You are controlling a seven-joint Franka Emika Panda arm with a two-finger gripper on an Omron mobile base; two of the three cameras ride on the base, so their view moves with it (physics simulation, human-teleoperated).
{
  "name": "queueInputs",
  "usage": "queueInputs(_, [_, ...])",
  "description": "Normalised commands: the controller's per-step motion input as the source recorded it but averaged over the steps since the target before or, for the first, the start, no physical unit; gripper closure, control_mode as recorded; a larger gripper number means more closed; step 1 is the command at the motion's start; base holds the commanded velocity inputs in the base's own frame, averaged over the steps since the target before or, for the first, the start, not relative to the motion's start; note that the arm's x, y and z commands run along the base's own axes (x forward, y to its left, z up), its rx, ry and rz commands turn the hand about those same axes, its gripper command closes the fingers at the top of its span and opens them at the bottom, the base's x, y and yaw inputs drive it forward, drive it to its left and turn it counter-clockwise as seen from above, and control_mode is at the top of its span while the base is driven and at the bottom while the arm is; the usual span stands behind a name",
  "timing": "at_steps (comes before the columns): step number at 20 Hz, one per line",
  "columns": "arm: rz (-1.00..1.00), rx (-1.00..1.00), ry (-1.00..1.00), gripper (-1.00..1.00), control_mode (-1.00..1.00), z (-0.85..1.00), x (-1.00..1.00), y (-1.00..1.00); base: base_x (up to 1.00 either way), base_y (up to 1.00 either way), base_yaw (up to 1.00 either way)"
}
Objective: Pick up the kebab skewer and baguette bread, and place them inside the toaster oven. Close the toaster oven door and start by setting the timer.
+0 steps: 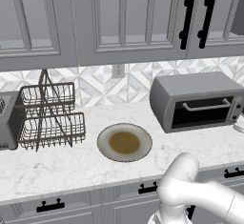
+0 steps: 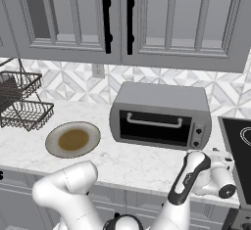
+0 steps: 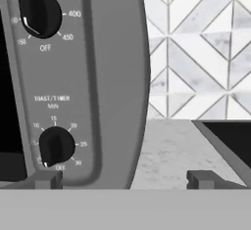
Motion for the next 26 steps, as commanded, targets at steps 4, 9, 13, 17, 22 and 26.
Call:
queueInputs(4, [0.0, 0.0, -0.06, -1.0, -1.0, 0.0, 0.12, 0.07, 0.0, 0.0, 0.0])
queueInputs(9, [0.0, 0.0, -0.12, -1.0, -1.0, 0.0, 0.14, 0.27, 0.0, 0.0, 0.0])
queueInputs(13, [0.0, 0.0, -0.07, -1.0, -1.0, 0.05, 0.13, 0.16, 0.0, 0.0, 0.0])
queueInputs(17, [0.0, 0.0, -0.02, -1.0, -1.0, 0.16, 0.01, 0.14, 0.0, 0.0, 0.0])
queueInputs(22, [0.0, 0.0, 0.0, -1.0, -1.0, 0.11, 0.13, 0.05, 0.0, 0.0, 0.0])
queueInputs(26, [0.0, 0.0, -0.01, -1.0, -1.0, 0.07, 0.05, 0.05, 0.0, 0.0, 0.0])
